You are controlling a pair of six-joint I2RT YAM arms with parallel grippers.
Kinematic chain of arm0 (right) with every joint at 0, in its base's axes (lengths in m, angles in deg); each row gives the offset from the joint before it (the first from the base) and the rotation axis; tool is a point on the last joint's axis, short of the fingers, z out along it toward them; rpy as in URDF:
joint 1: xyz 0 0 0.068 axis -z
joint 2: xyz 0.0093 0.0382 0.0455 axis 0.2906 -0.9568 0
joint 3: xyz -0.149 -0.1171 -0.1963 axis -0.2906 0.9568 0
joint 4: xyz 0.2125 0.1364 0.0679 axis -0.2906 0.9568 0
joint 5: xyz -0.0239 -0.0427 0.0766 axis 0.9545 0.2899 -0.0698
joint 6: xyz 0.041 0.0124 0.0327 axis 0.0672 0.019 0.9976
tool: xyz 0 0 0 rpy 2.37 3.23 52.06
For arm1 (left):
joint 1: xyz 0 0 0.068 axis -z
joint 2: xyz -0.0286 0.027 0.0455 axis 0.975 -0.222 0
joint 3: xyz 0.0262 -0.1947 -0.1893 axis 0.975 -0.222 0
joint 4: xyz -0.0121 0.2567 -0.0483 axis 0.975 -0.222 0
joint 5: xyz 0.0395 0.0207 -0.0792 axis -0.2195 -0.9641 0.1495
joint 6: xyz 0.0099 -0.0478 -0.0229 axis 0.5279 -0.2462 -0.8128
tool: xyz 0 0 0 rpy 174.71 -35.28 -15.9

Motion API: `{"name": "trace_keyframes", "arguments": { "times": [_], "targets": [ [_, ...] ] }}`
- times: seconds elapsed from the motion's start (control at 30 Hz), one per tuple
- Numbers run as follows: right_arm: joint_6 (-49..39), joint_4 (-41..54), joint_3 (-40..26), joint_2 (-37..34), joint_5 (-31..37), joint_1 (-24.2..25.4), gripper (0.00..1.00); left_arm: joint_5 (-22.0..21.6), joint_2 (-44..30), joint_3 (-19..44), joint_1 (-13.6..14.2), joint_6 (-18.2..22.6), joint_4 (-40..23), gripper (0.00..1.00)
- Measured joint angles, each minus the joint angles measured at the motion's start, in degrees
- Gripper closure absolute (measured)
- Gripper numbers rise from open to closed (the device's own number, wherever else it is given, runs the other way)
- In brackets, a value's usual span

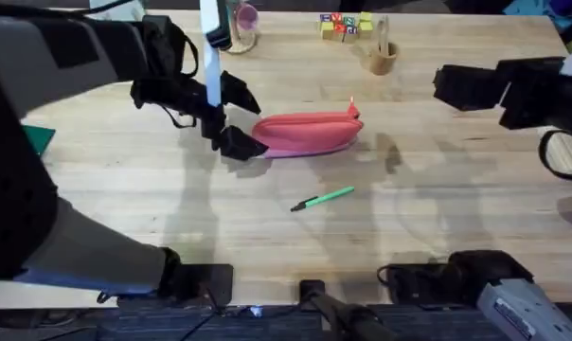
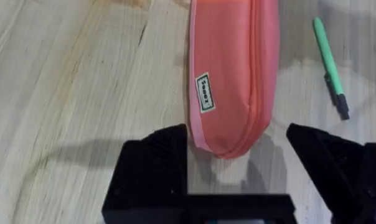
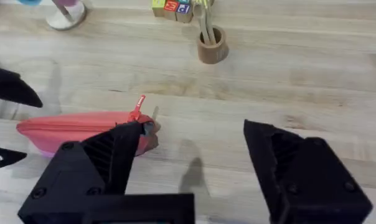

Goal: Unzip the bag, pick up the pens from the table one at a time and place them inside, then zip the bag closed.

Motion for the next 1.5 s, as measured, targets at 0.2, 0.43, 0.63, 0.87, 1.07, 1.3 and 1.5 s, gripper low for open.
{"name": "trace_keyframes", "arguments": {
  "times": [0.2, 0.43, 0.63, 0.87, 1.07, 1.3, 1.5],
  "targets": [
    [0.0, 0.0, 0.0, 0.0, 0.0, 0.0, 0.006, 1.4, -0.1, 0.1, 0.4, 0.0, 0.9, 0.140],
    [0.0, 0.0, 0.0, 0.0, 0.0, 0.0, 0.006, 2.1, -0.1, 0.1, 0.4, 0.2, 1.0, 0.918],
    [0.0, 0.0, 0.0, 0.0, 0.0, 0.0, 0.006, 2.0, -0.1, 0.1, 0.6, 0.2, 1.0, 0.956],
    [1.4, -1.9, 0.0, 0.0, -2.9, 0.0, 0.006, 2.0, -0.1, 0.1, 0.6, 0.2, 1.0, 0.956],
    [2.8, -2.1, -1.8, -4.0, -7.1, 0.0, 0.006, 2.0, -0.1, 0.1, 0.6, 0.2, 1.0, 0.957],
    [4.5, 4.7, -11.8, -15.5, -8.4, -2.3, 0.006, 2.0, -0.1, 0.1, 0.6, 0.2, 1.0, 0.957],
    [4.9, 15.0, -22.2, -27.5, -9.2, -5.3, 0.006, 2.0, -0.1, 0.1, 0.6, 0.2, 1.0, 0.957]
  ]
}}
